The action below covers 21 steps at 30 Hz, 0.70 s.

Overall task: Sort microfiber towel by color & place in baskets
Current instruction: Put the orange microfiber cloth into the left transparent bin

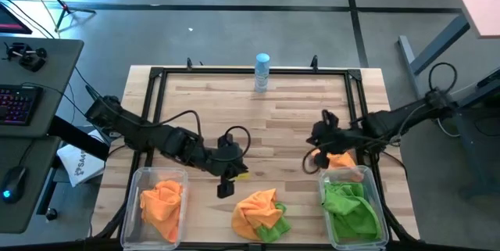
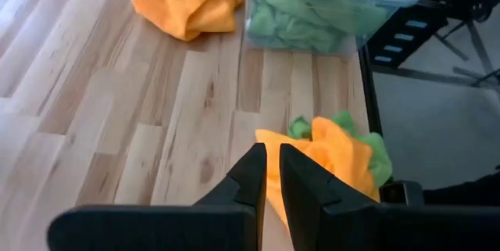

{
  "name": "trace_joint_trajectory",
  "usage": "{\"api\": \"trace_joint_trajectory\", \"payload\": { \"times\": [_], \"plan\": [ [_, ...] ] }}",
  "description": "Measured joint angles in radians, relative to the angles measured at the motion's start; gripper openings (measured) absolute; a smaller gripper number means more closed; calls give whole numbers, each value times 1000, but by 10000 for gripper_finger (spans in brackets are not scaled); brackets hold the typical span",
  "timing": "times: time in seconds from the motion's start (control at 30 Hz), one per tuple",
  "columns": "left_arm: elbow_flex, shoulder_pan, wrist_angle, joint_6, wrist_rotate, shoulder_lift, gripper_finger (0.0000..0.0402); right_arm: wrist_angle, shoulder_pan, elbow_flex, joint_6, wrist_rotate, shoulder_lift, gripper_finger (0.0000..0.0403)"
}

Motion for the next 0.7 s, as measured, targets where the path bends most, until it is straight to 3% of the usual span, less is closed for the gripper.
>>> {"api": "trace_joint_trajectory", "payload": {
  "times": [0.17, 0.37, 0.6, 0.7],
  "plan": [
    [0, 2, 16, -2, -14, 0, 24, 111, -32, -100, -15, -22, -128, 0],
    [-8, 8, 9, 10, -39, 7, 28, 133, -49, -123, -82, -28, -204, 0],
    [-14, 9, 7, -34, -38, 112, 89, 143, -62, -122, -170, -29, -227, 0],
    [-15, 10, 17, -65, 11, 174, 110, 142, -62, -122, -198, -29, -228, 0]
  ]
}}
